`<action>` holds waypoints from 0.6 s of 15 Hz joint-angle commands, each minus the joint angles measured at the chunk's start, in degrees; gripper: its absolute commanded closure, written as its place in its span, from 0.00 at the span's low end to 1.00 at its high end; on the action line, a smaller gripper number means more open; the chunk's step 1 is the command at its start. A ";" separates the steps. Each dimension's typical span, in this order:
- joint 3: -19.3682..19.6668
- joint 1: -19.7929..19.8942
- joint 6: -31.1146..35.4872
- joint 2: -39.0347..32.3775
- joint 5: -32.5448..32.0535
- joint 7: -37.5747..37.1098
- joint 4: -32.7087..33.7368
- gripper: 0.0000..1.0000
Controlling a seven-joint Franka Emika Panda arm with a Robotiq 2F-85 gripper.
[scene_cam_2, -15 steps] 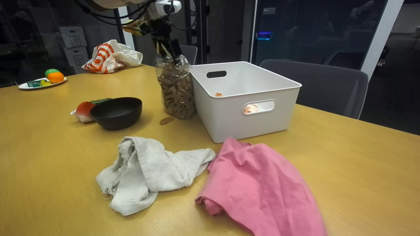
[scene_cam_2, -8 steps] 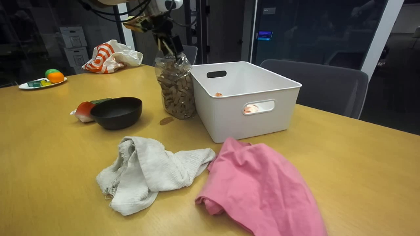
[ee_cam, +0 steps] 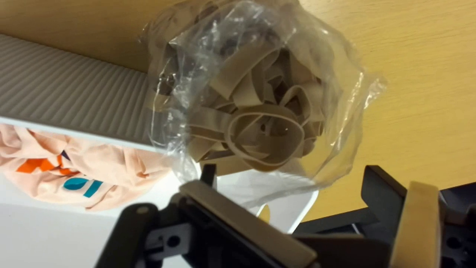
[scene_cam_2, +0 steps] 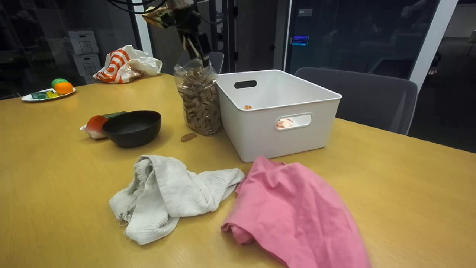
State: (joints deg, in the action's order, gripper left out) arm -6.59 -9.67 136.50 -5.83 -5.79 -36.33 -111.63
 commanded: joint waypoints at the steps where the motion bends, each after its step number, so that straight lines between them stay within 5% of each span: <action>1: 0.48 0.84 -0.60 3.01 1.60 1.86 -2.39 0.00; 9: -0.21 0.36 0.10 3.47 -3.30 5.64 -4.58 0.00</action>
State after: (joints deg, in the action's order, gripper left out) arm -6.67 -9.11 136.19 -4.25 -7.86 -33.70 -114.76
